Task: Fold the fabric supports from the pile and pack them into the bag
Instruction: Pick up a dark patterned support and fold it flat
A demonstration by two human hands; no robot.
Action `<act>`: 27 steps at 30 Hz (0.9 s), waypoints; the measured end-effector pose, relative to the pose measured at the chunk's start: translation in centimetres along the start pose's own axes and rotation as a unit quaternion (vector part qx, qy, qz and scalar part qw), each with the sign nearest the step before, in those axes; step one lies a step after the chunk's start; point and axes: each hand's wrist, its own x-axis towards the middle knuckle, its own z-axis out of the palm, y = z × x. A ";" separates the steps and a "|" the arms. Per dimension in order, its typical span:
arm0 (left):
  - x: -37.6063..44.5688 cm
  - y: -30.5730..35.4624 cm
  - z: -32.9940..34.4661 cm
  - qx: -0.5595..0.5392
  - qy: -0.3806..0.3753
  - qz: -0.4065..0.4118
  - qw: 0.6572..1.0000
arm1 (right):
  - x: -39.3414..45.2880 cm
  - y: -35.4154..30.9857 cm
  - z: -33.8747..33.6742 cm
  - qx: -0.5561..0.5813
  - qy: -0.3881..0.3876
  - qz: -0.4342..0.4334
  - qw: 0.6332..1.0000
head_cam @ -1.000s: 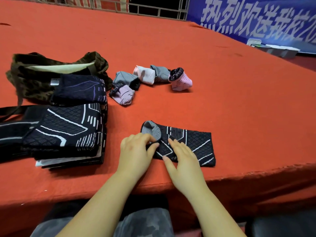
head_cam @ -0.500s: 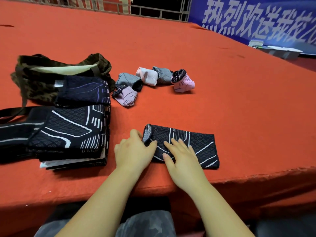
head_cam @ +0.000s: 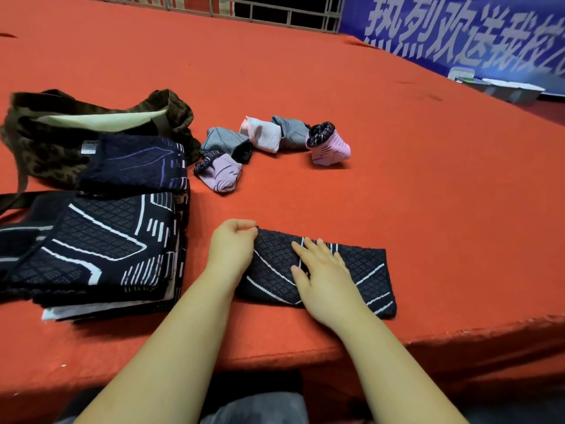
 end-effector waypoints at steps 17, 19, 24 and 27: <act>-3.1 -0.2 1.0 0.355 0.024 0.266 0.896 | -1.0 0.1 0.4 -0.024 0.005 -0.014 1.000; -3.9 0.5 1.4 0.360 -0.035 0.309 0.879 | -1.2 0.0 0.2 -0.030 0.017 -0.010 0.999; -3.8 -0.5 2.1 0.506 -0.184 0.268 0.799 | -1.7 1.4 0.3 -0.059 -0.006 0.032 0.998; -3.6 -1.4 2.0 0.527 -0.198 0.247 0.789 | -2.0 2.9 0.1 -0.083 -0.010 0.065 0.994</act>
